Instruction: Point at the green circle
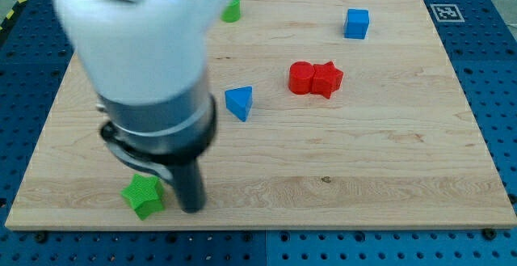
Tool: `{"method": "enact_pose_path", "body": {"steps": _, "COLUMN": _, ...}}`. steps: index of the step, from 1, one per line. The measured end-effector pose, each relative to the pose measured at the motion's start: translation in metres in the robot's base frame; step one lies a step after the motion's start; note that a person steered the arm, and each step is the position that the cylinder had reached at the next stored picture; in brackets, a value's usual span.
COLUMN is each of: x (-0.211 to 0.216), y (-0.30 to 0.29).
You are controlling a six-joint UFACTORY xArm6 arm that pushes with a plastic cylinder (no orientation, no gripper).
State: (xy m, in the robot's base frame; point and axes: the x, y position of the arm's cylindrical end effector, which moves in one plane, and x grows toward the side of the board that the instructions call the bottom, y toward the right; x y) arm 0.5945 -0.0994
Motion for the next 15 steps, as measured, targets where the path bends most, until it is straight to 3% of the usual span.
{"method": "enact_pose_path", "body": {"steps": 1, "x": -0.014, "y": -0.05}}
{"method": "enact_pose_path", "body": {"steps": 3, "x": -0.014, "y": -0.059}}
{"method": "enact_pose_path", "body": {"steps": 5, "x": -0.127, "y": -0.06}}
{"method": "enact_pose_path", "body": {"steps": 6, "x": -0.172, "y": -0.021}}
{"method": "enact_pose_path", "body": {"steps": 8, "x": -0.237, "y": 0.157}}
{"method": "enact_pose_path", "body": {"steps": 9, "x": -0.3, "y": 0.197}}
{"method": "enact_pose_path", "body": {"steps": 10, "x": -0.355, "y": 0.192}}
{"method": "enact_pose_path", "body": {"steps": 12, "x": -0.395, "y": 0.168}}
{"method": "enact_pose_path", "body": {"steps": 13, "x": -0.401, "y": 0.148}}
{"method": "enact_pose_path", "body": {"steps": 15, "x": -0.401, "y": 0.048}}
